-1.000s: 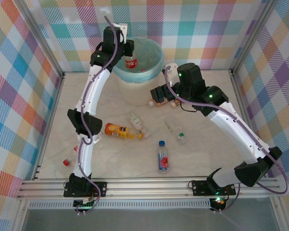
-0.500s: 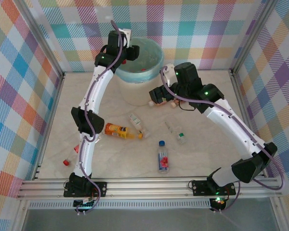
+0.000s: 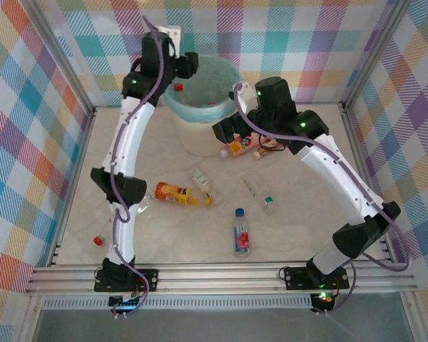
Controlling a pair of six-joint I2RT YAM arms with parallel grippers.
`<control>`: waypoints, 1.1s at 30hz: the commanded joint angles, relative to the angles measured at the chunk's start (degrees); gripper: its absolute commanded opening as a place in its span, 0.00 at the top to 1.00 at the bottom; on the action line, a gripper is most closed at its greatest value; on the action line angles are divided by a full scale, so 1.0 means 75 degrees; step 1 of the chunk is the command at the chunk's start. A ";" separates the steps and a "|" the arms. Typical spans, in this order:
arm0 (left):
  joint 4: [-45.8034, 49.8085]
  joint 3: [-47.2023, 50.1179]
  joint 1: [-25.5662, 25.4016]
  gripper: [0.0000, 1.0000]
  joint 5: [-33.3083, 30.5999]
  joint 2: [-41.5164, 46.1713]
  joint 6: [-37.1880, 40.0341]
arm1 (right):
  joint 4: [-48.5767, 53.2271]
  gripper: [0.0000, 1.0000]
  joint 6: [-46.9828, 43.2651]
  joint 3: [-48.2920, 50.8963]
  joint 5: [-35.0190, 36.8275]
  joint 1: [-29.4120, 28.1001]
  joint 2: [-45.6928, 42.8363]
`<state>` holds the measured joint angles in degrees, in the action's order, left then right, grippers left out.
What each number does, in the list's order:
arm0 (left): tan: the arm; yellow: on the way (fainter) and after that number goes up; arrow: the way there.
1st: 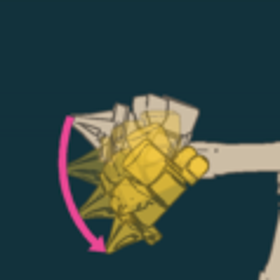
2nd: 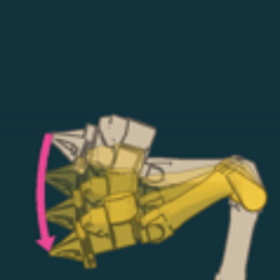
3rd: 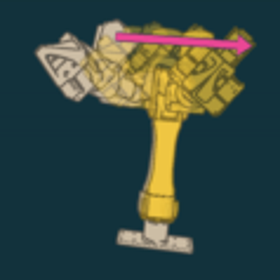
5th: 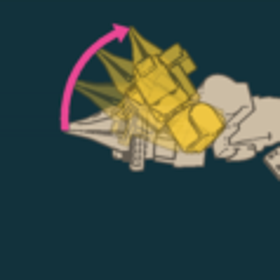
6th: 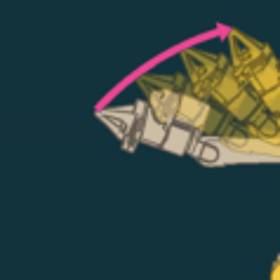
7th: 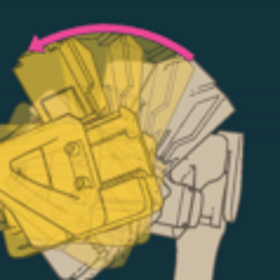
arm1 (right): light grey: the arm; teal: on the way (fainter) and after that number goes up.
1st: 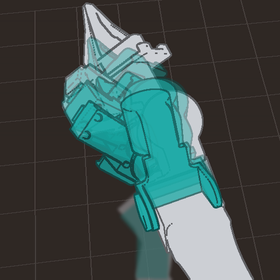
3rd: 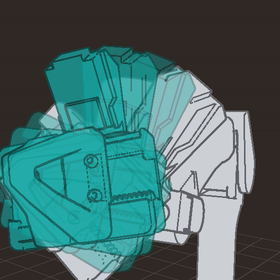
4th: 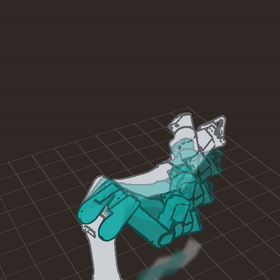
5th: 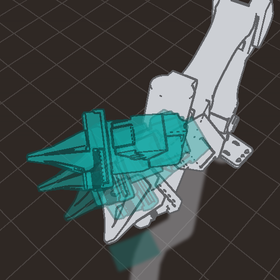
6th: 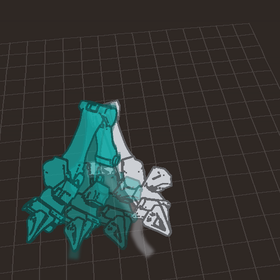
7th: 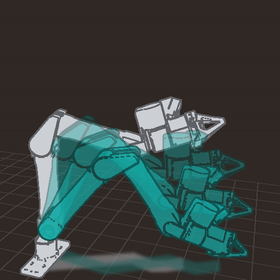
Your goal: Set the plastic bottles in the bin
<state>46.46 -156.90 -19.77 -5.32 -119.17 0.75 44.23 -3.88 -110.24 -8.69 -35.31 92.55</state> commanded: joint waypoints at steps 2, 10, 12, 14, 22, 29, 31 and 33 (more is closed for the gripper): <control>0.1118 0.0905 -0.0059 0.31 -0.0429 0.1295 -0.0296 | 0.0221 0.00 -0.0050 -0.0672 -0.1092 0.0000 0.0464; 0.1049 0.4570 0.0150 0.30 -0.1469 0.4164 -0.0514 | 0.0366 0.05 -0.0423 -0.2208 -0.1393 -0.0737 0.1570; 0.1183 0.5261 0.0431 0.30 -0.1604 0.4700 -0.0814 | 0.0445 0.05 -0.0819 -0.2565 -0.1450 -0.1069 0.1886; 0.1227 0.6116 0.0936 0.30 -0.1314 0.5288 -0.1239 | 0.0560 0.04 -0.1322 -0.2943 -0.1445 -0.1445 0.2264; 0.0526 0.9161 0.2949 0.30 -0.0101 0.7010 -0.2169 | 0.0735 0.04 -0.2681 -0.3434 -0.1356 -0.2625 0.3486; -0.0278 1.0941 0.4420 0.30 0.1309 0.7178 -0.2884 | 0.0420 0.06 -0.2885 -0.2993 -0.1548 -0.2990 0.4191; -0.0616 1.1447 0.4702 0.30 0.1700 0.7176 -0.3211 | 0.0177 0.07 -0.3176 -0.2652 -0.1709 -0.3026 0.4287; -0.0957 1.1955 0.4904 0.29 0.1938 0.7198 -0.3534 | -0.0161 0.06 -0.3552 -0.2321 -0.1772 -0.3073 0.4404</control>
<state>44.53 -70.43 14.98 3.31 -65.60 -20.73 46.28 -25.45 -129.69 -19.20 -57.95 124.46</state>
